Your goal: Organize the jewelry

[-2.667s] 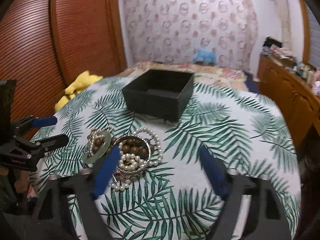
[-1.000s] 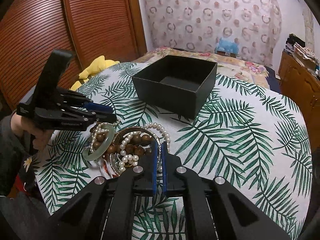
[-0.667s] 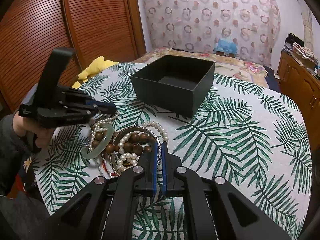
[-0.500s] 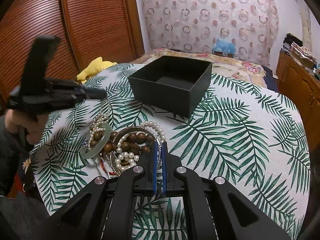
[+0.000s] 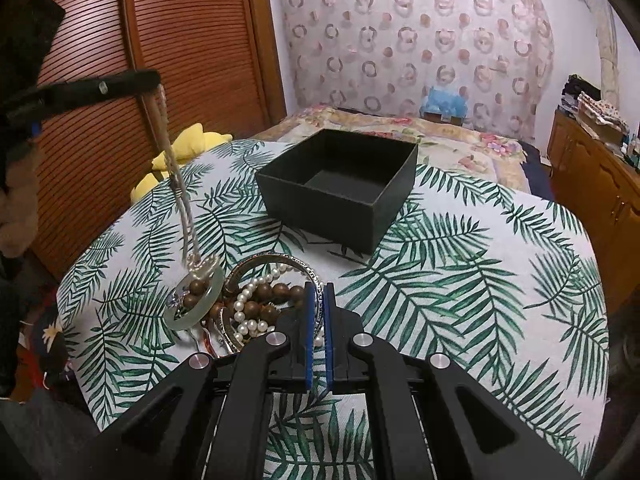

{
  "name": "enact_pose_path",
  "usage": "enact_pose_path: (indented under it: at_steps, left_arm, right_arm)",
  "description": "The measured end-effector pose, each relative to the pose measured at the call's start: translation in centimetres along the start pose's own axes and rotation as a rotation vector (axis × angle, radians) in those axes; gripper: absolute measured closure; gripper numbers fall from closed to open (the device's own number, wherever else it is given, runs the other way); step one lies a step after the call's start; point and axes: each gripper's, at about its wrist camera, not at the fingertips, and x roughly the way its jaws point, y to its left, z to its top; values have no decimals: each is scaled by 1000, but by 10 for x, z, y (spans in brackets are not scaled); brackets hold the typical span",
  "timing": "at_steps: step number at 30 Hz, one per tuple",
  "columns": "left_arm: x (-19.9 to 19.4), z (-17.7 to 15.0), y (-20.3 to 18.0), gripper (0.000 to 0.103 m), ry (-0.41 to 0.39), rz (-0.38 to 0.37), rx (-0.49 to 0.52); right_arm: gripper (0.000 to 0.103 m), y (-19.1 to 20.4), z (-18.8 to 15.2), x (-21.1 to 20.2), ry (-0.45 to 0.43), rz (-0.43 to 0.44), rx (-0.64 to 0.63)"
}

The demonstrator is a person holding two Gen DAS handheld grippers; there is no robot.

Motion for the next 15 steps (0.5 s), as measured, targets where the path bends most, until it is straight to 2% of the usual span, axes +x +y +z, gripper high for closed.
enact_pose_path:
  at_steps: [7, 15]
  left_arm:
    - [-15, 30, 2, 100, -63, 18, 6]
    - [-13, 64, 4, 100, -94, 44, 19]
  right_arm:
    - [98, -7, 16, -7, -30, -17, -1]
    - [98, -14, 45, -6, -54, -51, -18]
